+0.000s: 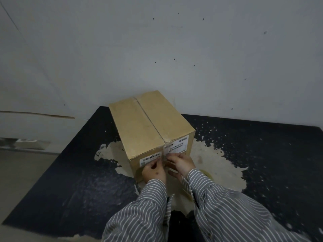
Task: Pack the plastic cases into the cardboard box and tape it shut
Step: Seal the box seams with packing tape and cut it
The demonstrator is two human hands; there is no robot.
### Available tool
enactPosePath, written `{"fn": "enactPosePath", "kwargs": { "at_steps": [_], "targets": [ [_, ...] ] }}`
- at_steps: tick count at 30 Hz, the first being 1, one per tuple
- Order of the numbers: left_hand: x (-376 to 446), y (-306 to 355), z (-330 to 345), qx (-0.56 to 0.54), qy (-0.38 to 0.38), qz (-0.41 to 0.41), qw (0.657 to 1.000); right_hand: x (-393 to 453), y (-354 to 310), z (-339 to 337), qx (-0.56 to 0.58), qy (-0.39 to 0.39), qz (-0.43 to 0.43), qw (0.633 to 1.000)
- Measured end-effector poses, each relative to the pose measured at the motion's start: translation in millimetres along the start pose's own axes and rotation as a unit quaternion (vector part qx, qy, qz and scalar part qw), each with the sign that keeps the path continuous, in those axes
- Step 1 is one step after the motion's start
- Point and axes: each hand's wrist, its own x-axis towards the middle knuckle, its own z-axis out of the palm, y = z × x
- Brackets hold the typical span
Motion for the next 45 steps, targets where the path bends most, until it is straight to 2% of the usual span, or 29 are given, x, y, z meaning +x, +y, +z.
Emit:
{"fn": "enactPosePath", "kwargs": {
  "at_steps": [5, 11, 19, 22, 28, 30, 34, 38, 41, 45],
  "targets": [
    [9.1, -12.8, -10.2, 0.012, 0.031, -0.094, 0.995, -3.4, 0.2, 0.0, -0.023, -0.009, -0.021, 0.999],
    [4.4, -11.2, -10.0, -0.003, 0.016, -0.073, 0.997, -6.2, -1.6, 3.2, -0.040, -0.005, -0.049, 0.998],
    [-7.2, 0.7, -16.9, 0.020, -0.048, 0.094, 0.994, -15.7, -15.8, 14.0, -0.058, -0.052, -0.083, 0.994],
    [-8.8, 3.7, -20.8, 0.025, -0.060, 0.153, 0.986, -17.4, -12.1, 11.8, -0.094, -0.018, -0.087, 0.992],
    [-7.1, 14.4, -30.5, 0.048, -0.056, 0.269, 0.960, -22.8, -24.1, 21.1, -0.038, 0.000, -0.133, 0.990],
    [-4.7, 20.5, -34.1, 0.069, -0.053, 0.298, 0.951, -22.4, -23.4, 26.8, -0.047, 0.029, -0.145, 0.988],
    [1.1, 32.1, -41.2, 0.126, -0.060, 0.354, 0.925, -20.9, -16.6, 36.8, -0.076, 0.093, -0.175, 0.977],
    [11.6, 46.8, -50.0, 0.141, -0.064, 0.420, 0.894, -26.1, -19.0, 51.1, -0.072, 0.102, -0.167, 0.978],
    [23.4, 60.6, -56.6, 0.151, -0.062, 0.448, 0.879, -26.0, -20.9, 60.8, -0.079, 0.114, -0.160, 0.977],
    [44.8, 75.7, -65.4, 0.164, -0.066, 0.464, 0.868, -19.0, -21.5, 74.6, -0.109, 0.186, -0.141, 0.966]
  ]
}}
